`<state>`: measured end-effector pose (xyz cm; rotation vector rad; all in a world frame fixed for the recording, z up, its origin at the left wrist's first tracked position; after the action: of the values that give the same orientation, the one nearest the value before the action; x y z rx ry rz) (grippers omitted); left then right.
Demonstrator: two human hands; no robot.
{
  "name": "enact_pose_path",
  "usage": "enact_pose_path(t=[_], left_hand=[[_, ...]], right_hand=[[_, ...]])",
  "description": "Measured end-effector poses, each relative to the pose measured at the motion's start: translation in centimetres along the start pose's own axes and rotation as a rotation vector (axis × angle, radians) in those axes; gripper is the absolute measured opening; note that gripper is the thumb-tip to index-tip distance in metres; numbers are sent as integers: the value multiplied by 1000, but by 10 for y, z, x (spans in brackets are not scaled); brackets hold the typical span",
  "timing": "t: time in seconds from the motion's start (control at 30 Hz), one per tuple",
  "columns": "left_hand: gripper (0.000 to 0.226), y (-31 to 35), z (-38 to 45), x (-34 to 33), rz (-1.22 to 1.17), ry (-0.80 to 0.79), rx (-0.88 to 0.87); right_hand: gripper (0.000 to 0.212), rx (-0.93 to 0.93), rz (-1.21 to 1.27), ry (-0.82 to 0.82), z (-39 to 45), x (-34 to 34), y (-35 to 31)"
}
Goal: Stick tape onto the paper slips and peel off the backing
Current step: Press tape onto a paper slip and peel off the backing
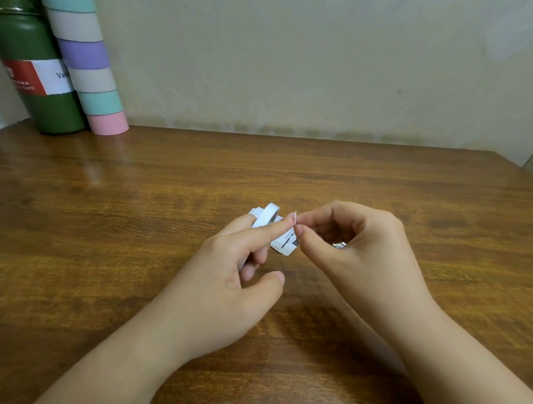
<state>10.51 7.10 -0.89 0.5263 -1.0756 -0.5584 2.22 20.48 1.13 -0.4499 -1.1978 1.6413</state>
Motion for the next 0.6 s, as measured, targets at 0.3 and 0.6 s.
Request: enact_pose_path(t=[0.3,0.6], left_hand=[[53,-1,1,1,-33,-9,12],[51,-1,1,3,-112,-17,55]], right_hand=[[12,7,-1,-8,0,0,1],[10,13,-9,-13,1,-1,2]])
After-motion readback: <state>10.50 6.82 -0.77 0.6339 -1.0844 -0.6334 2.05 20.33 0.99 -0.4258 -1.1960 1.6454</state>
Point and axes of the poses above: each hand's wrist, its own z-axis towards the middle knuckle, its own x-axis out of the back of the hand, y = z × x, the point moved 2 cm from there along z, towards the middle knuckle, and after that the axes turned 12 degrees about z, right-handed, at the moved point
